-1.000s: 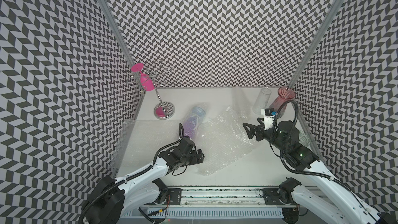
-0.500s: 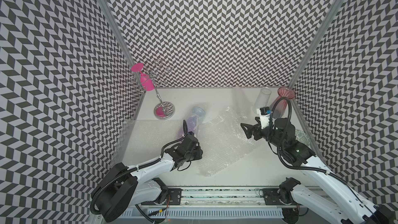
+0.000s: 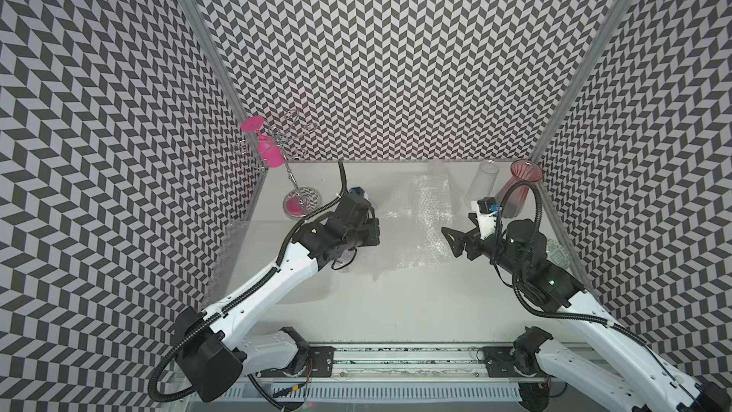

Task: Unwrap the vase from the bubble wrap
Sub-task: Pick up the bubble wrap from the center of the board, then place the bubble wrap at the center of the board.

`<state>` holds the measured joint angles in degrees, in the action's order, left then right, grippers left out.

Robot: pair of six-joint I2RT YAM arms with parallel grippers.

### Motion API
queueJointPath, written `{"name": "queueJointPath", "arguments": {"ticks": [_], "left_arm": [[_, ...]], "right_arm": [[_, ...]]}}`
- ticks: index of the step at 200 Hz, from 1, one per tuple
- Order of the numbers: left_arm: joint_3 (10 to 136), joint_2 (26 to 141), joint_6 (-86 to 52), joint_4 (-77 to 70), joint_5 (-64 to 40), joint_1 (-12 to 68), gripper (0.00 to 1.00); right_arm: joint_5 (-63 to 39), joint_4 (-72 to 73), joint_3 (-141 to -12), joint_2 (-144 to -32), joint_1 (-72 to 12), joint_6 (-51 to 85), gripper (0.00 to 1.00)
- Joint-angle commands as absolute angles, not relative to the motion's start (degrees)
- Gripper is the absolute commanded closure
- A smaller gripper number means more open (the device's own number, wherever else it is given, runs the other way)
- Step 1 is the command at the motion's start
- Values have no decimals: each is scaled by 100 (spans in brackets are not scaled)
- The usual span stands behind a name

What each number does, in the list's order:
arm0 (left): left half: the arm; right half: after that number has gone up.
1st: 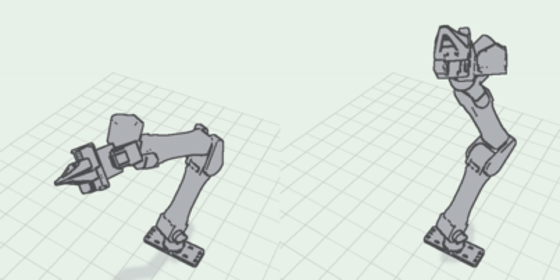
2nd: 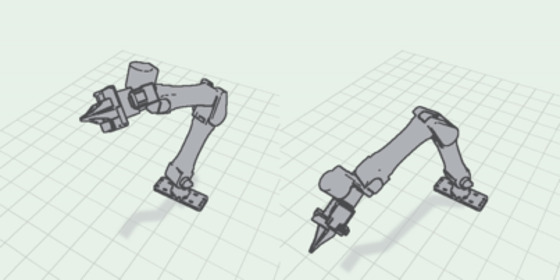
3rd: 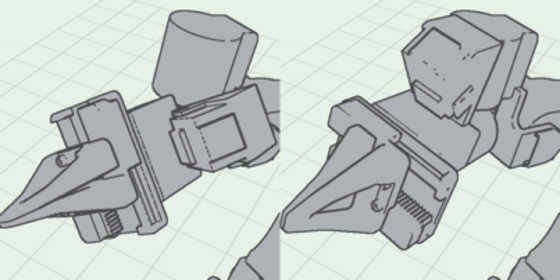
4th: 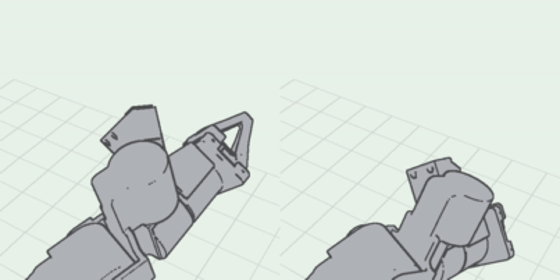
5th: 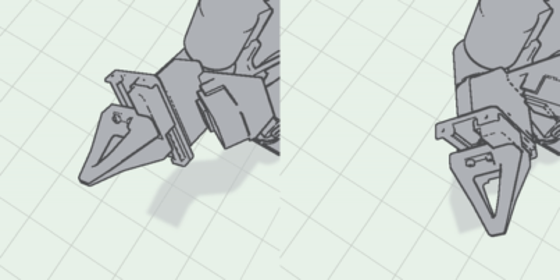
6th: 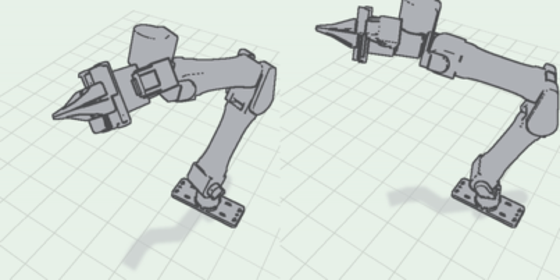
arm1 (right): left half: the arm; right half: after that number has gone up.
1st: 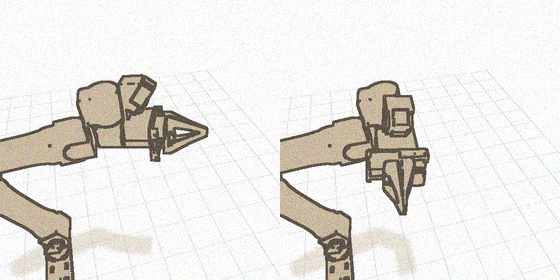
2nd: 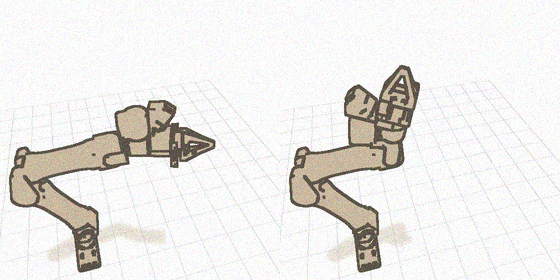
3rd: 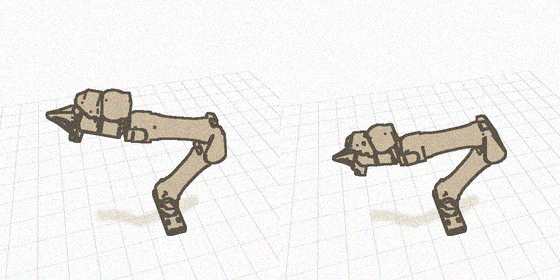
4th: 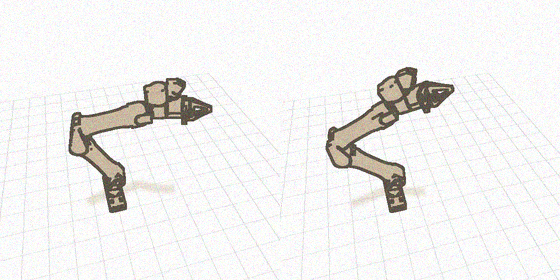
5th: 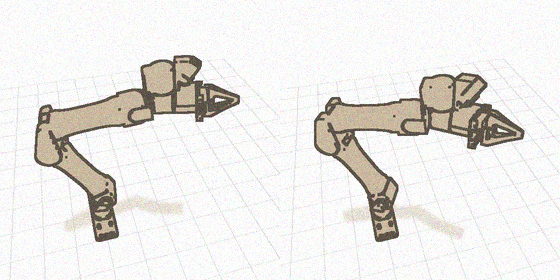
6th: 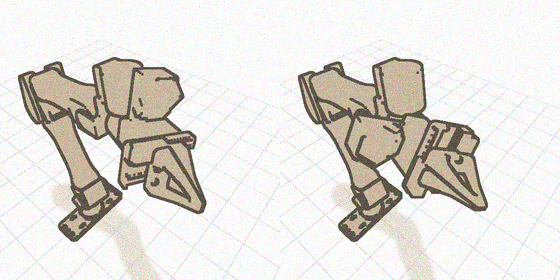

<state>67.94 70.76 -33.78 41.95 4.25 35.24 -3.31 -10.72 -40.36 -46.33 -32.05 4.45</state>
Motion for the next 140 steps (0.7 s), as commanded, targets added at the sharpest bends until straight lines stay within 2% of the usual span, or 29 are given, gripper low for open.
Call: {"name": "queueJointPath", "arguments": {"ticks": [1,83,97,140], "left_arm": [[7167,7083,-2787,5551,812,2716,100],[7294,6641,-1474,6020,981,-487,100],[7154,6562,-1427,5999,1299,-604,100],[7065,6681,-1507,5960,1368,-801,100]], "right_arm": [[-67,-901,-4227,-4480,-3428,187,1],[728,-1056,-4255,-4402,-4884,-394,0],[812,-1023,-4211,-4377,-5057,-456,0],[1063,-917,-4101,-4236,-5318,-628,1]]}}
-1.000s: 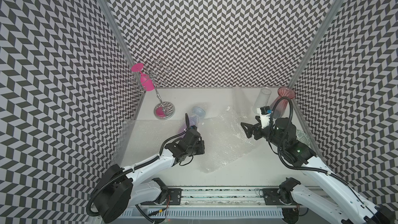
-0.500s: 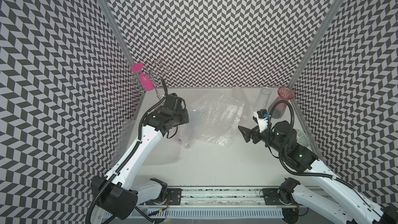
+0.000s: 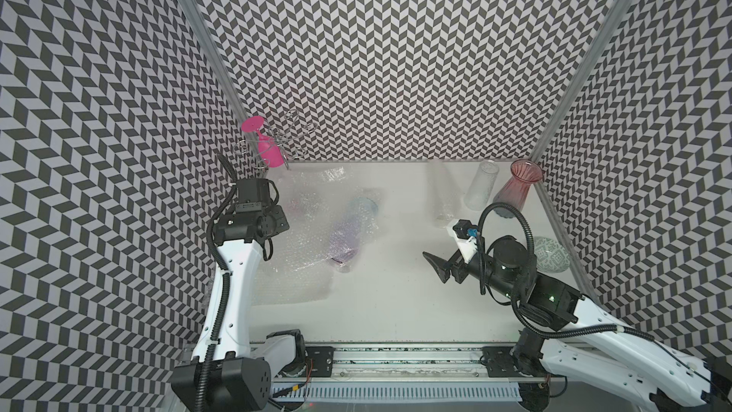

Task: Unwrap the vase from the bubble wrap
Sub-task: Place the bubble wrap at the center of the board.

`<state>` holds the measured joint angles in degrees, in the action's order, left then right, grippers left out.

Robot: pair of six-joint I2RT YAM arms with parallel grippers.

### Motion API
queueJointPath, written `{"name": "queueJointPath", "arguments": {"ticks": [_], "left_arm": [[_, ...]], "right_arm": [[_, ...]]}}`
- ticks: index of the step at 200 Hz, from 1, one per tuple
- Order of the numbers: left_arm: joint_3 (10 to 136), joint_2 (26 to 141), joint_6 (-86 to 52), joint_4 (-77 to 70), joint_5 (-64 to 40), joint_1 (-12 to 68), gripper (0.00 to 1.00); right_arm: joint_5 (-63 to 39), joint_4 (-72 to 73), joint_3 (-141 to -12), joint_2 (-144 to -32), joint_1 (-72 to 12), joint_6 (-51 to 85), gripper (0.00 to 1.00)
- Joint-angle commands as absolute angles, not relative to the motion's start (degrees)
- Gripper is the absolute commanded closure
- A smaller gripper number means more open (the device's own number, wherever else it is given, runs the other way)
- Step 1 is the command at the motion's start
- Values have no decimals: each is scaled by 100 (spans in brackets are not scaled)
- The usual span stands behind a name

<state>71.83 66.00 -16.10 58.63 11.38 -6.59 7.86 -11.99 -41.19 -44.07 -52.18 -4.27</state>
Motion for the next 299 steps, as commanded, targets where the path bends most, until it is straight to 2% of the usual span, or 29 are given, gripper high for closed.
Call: {"name": "queueJointPath", "arguments": {"ticks": [1,28,82,148,161,173,185,198,210,248,261,299], "left_arm": [[7057,6689,-1501,5955,1370,-809,100],[6884,7154,-1531,5800,1423,-990,100],[6884,7995,-1510,5731,2374,-1208,100],[7000,8336,-1307,5783,3065,-1295,100],[6969,8314,-1312,5774,3035,-1299,91],[6953,8256,-1324,5753,3044,-1298,79],[6978,8161,-1336,5752,3034,-1292,56],[6996,8078,-1344,5761,3033,-1281,24],[7018,7983,-1366,5760,2940,-1253,13],[7001,7450,-1606,5829,2514,-1015,1],[7072,7159,-1695,5881,2209,-848,0],[7150,6604,-2512,6188,1923,853,0]], "right_arm": [[1068,-911,-4094,-4236,-5318,-622,1],[984,-809,-3993,-4122,-5391,-556,1],[1176,-775,-3908,-3835,-5404,-712,1],[1190,-702,-3843,-3753,-5409,-747,1],[1203,-703,-3841,-3752,-5406,-747,1],[1209,-714,-3845,-3757,-5412,-747,1],[1196,-712,-3859,-3778,-5403,-730,1],[1169,-720,-3885,-3817,-5410,-712,1],[1143,-730,-3915,-3852,-5411,-682,1],[1117,-776,-4032,-3956,-5403,-642,1],[1131,-791,-4081,-4004,-5404,-628,0],[1089,-756,-4286,-4376,-5404,-438,1]]}}
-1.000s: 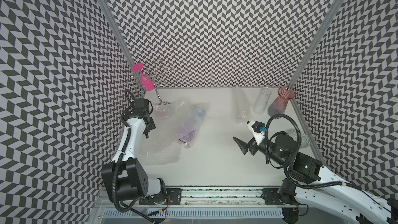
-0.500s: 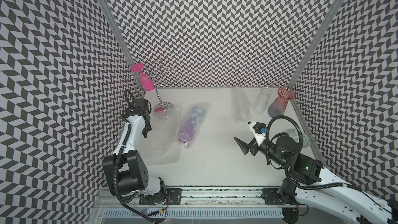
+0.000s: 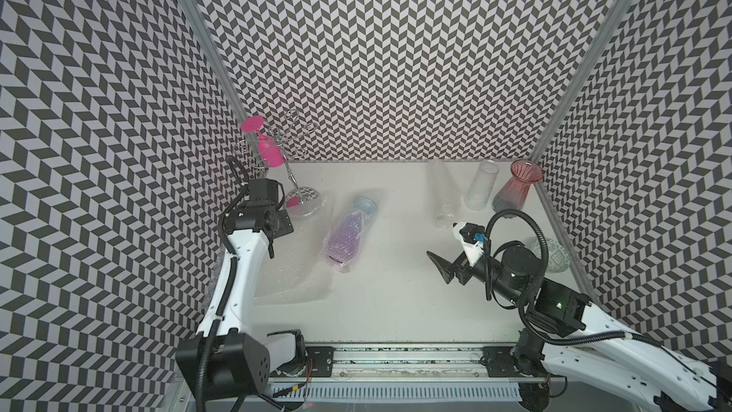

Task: Unwrap the vase from the bubble wrap
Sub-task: Place the bubble wrap at the center of the board, then adjust the bubble wrap at the center of the board.

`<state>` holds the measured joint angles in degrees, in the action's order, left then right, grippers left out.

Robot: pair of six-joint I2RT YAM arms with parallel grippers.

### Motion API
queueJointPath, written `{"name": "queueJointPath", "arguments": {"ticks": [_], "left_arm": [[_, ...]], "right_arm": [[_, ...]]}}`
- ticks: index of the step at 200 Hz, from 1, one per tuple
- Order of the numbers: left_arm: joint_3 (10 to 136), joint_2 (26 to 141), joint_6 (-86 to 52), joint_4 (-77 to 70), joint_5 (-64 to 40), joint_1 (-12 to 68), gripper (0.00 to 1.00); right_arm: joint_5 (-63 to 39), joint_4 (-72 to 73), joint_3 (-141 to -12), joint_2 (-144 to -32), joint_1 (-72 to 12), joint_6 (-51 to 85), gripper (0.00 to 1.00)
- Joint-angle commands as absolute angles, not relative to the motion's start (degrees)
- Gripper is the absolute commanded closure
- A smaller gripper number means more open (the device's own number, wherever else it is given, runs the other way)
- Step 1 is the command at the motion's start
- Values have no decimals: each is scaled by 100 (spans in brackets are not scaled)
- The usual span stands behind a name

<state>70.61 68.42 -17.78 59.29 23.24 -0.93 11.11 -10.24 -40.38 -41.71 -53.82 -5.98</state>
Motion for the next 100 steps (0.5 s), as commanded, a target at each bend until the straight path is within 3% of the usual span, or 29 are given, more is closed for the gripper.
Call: {"name": "queueJointPath", "arguments": {"ticks": [1,52,100], "left_arm": [[7135,6602,-2539,6174,1897,901,0],[7485,7726,-2549,5080,733,2505,0],[8329,9389,-1636,4266,410,2567,0]], "right_arm": [[1090,-756,-4292,-4385,-5400,-435,1],[1193,-1152,-4677,-4926,-5392,316,1],[1490,-1620,-4974,-5414,-5381,880,1]]}}
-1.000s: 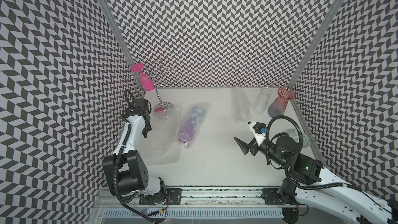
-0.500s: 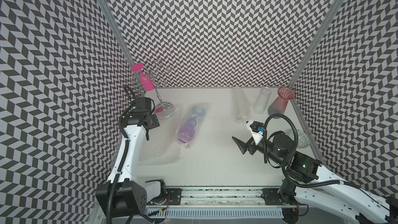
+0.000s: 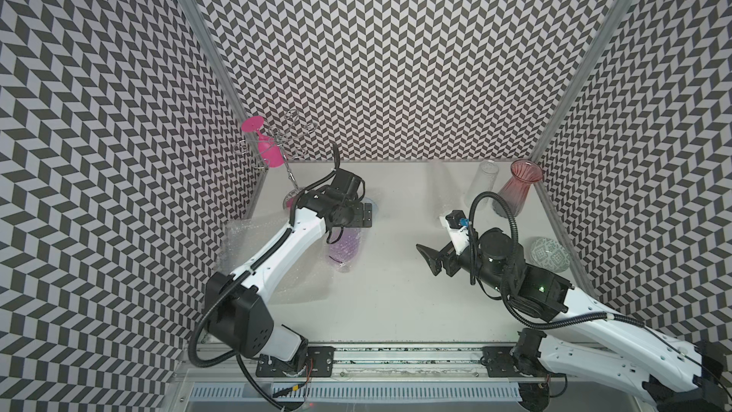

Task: Unwrap the vase from the bubble wrap
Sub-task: Adjust the bubble wrap at the center of the board.

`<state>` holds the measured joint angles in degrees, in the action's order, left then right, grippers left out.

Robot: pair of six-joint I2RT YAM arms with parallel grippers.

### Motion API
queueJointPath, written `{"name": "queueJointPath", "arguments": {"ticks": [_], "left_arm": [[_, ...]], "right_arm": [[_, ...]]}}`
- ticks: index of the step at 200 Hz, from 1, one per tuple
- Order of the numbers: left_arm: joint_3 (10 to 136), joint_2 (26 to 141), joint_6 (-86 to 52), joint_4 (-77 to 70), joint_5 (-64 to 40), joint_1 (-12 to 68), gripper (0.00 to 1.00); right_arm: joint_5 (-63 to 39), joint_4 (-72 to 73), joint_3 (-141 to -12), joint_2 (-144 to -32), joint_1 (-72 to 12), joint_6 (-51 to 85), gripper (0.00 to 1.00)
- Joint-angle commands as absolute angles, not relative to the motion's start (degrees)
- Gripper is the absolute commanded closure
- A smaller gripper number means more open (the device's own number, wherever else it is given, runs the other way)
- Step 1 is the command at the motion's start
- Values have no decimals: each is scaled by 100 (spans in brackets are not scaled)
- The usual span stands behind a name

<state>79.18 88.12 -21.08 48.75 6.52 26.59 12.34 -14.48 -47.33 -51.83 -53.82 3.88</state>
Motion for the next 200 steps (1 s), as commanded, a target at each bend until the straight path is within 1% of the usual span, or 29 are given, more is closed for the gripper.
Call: {"name": "queueJointPath", "arguments": {"ticks": [1,30,60,83,97,126,137,157,182,200], "left_arm": [[8343,9428,-1618,4251,403,2558,0],[8716,10229,-1358,3811,242,2256,0],[8723,10462,-1008,3509,300,2011,0],[8256,10404,-879,2954,-134,1679,0],[8159,10543,-868,2895,-519,1510,0],[7975,10605,-755,2754,-1272,1505,0],[8003,10688,-759,2849,-1353,1573,1],[8070,10791,-816,3055,-1348,1730,0],[7948,10721,-1163,2909,-1575,1863,1],[7981,10627,-1345,2874,-1599,2185,0]], "right_arm": [[1492,-1632,-4983,-5427,-5380,906,1],[1584,-1817,-5326,-5765,-5335,1480,1],[1884,-2238,-5713,-6151,-5326,1893,1],[2218,-2614,-6037,-6340,-5301,2121,1],[2318,-2642,-6127,-6354,-5257,2153,1],[2279,-2288,-6133,-6425,-4933,1618,1],[2115,-2058,-6131,-6512,-4690,1289,1],[1349,-1842,-6257,-6686,-4025,998,1],[779,-1314,-5904,-6594,-3428,745,1],[189,-1187,-5772,-6670,-2965,717,1]]}}
